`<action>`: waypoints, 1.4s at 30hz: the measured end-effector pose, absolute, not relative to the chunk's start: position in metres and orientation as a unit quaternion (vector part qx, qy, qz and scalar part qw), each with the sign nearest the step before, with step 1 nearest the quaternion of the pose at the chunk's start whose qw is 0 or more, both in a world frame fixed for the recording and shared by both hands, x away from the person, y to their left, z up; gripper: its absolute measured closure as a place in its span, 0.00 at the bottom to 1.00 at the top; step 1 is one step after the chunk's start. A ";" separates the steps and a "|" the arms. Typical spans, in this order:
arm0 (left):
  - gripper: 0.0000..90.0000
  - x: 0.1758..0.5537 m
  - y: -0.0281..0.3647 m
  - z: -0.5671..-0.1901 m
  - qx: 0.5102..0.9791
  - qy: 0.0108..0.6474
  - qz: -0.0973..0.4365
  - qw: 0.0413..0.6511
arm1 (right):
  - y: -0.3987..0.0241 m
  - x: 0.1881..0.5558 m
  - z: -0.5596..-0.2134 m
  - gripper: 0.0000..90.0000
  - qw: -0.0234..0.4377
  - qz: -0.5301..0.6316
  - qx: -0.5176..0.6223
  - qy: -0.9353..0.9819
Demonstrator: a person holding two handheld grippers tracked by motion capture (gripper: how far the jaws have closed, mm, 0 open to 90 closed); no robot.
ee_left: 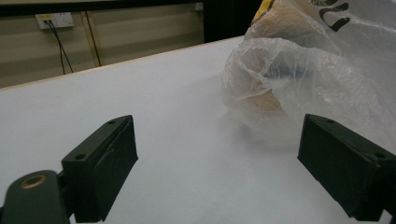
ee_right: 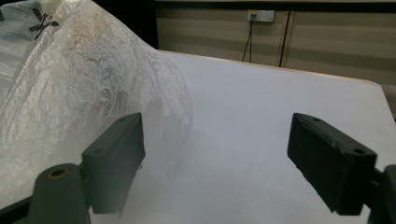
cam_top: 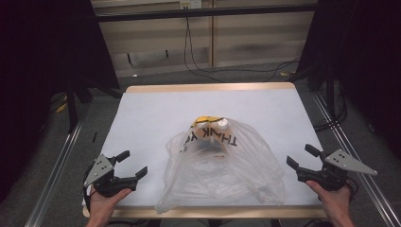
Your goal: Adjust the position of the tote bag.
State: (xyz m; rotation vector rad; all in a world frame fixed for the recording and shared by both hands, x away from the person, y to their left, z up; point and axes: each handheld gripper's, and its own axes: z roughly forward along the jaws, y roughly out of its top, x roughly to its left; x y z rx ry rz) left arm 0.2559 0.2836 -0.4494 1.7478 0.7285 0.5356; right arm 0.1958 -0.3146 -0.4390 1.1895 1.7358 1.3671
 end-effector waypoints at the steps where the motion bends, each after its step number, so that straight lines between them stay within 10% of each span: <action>1: 0.14 0.256 0.283 -0.449 0.741 0.309 0.224 0.553 | -0.314 0.195 -0.439 0.23 0.306 0.517 0.453 0.659; 42: 0.45 0.206 0.251 -0.430 0.784 0.253 0.149 0.547 | -0.264 0.139 -0.416 0.73 0.179 0.544 0.325 0.753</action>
